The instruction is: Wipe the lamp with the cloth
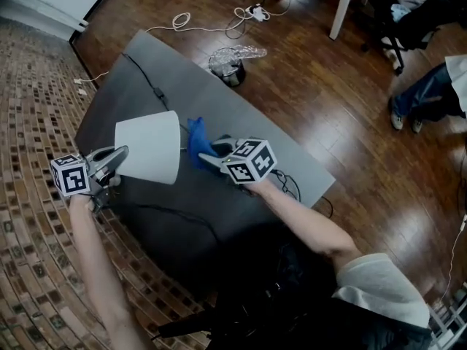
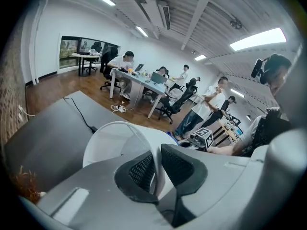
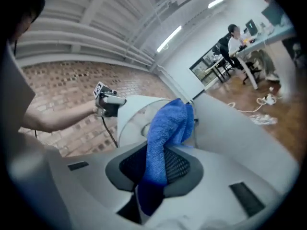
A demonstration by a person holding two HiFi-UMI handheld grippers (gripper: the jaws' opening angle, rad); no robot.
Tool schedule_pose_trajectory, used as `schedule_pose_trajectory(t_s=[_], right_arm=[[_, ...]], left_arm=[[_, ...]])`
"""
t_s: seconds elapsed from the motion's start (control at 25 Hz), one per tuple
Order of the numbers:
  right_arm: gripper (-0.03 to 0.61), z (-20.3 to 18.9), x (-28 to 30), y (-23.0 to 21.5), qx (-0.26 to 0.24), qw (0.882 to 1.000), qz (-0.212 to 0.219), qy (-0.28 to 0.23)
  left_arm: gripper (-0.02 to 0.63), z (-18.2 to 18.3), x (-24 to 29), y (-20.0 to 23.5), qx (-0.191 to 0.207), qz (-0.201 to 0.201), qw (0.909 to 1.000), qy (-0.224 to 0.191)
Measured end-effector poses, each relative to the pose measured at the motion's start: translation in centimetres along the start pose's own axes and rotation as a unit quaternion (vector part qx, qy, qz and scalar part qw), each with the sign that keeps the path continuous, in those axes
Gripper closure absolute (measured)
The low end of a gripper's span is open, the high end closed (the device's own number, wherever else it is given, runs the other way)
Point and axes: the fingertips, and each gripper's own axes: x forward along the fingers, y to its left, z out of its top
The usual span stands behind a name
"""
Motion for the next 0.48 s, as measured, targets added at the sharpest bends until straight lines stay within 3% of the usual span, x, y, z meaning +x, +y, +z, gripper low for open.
schedule_pose_trajectory(t_s=[0.08, 0.2, 0.32, 0.48], right_arm=[[0.503, 0.1, 4.1, 2.3, 0.023, 0.999, 0.039, -0.025], [0.502, -1.0, 7.4, 2.7, 0.000, 0.999, 0.033, -0.023], [0.502, -4.0, 4.9, 0.2, -0.047, 0.998, -0.030, 0.029], [0.502, -8.3, -2.3, -6.6, 0.005, 0.990, -0.119, 0.077]], left_arm=[[0.571, -0.1, 0.1, -0.3, -0.002, 0.003, 1.0000, 0.003], [0.563, -0.7, -0.1, 0.3, -0.011, 0.026, 0.9996, 0.008], [0.561, -1.4, -0.2, 0.8, -0.032, 0.026, 0.9991, -0.006], [0.561, -1.6, -0.3, 0.9, -0.042, 0.017, 0.9988, -0.019]])
